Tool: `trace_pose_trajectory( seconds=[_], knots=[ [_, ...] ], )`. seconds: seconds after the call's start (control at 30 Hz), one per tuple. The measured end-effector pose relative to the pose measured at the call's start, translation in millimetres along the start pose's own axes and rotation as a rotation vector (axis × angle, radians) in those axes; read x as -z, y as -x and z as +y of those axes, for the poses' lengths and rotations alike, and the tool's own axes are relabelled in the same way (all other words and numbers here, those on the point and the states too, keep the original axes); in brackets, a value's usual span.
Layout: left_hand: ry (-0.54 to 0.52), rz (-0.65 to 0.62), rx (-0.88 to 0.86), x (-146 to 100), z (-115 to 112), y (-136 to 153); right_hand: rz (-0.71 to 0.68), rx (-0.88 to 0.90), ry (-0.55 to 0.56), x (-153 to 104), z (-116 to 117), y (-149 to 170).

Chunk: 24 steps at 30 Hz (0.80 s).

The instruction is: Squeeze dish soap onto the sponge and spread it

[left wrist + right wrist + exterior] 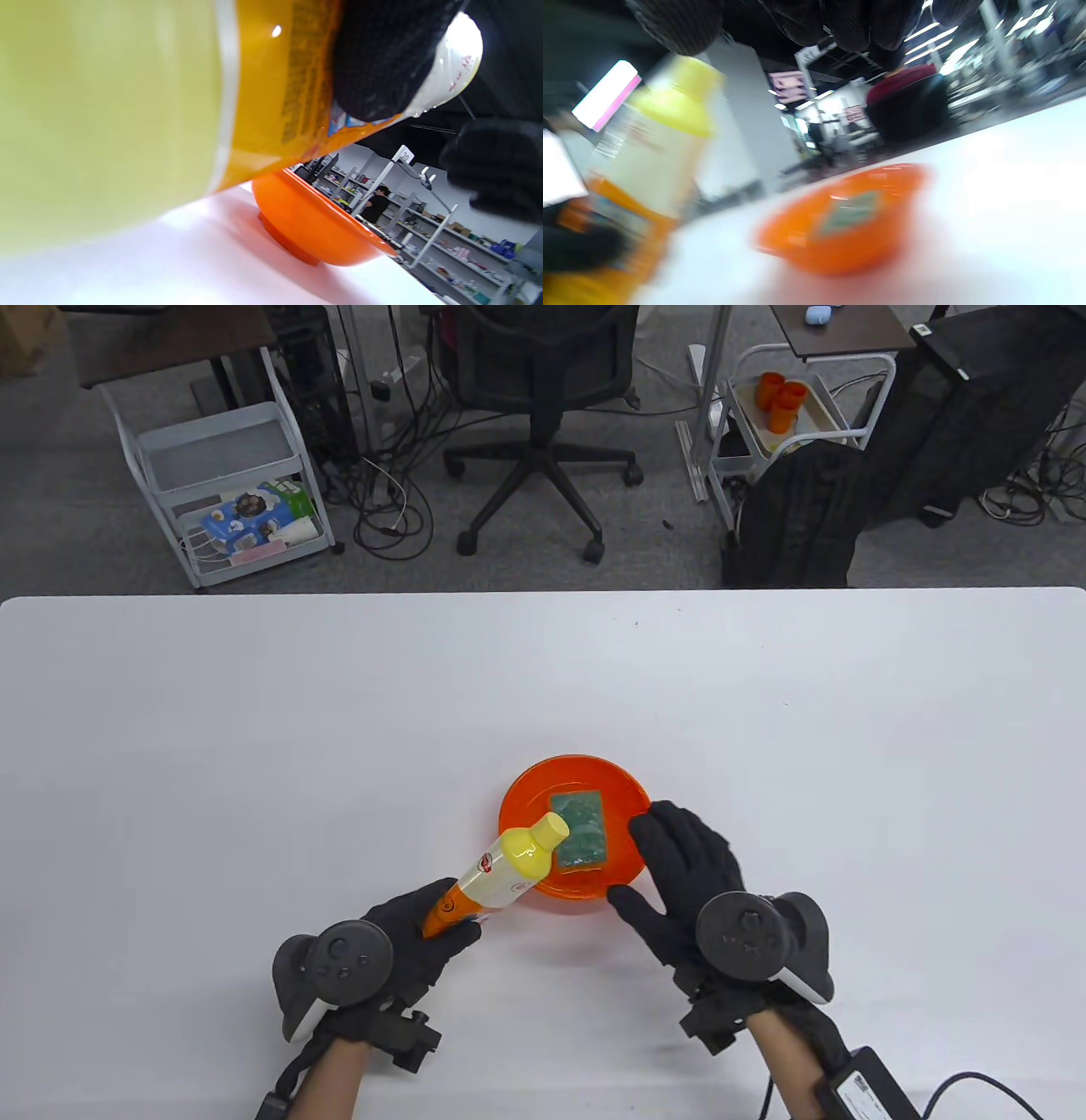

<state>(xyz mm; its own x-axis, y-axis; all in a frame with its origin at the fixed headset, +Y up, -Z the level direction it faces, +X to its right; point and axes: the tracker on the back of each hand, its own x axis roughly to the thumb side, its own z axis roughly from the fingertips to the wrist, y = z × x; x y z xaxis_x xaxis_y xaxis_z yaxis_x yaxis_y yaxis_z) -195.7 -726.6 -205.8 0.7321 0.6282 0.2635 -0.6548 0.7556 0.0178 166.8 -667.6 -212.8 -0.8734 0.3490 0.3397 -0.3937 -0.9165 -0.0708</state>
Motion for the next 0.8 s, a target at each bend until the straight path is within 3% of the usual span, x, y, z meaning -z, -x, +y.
trace_pose_trajectory(
  seconds=[0.13, 0.3, 0.67, 0.8],
  knots=[
    [-0.049, 0.02, -0.035, 1, 5, 0, 0.116, -0.172, -0.023, -17, 9, 45],
    [-0.101, 0.132, -0.184, 15, 15, 15, 0.199, -0.262, -0.057, -24, 27, 76],
    [-0.305, 0.432, -0.311, 94, 52, 83, 0.252, -0.209, -0.061, -21, 33, 84],
    [-0.328, 0.462, -0.267, 114, 49, 92, 0.265, -0.194, -0.047, -20, 31, 86]
  ],
)
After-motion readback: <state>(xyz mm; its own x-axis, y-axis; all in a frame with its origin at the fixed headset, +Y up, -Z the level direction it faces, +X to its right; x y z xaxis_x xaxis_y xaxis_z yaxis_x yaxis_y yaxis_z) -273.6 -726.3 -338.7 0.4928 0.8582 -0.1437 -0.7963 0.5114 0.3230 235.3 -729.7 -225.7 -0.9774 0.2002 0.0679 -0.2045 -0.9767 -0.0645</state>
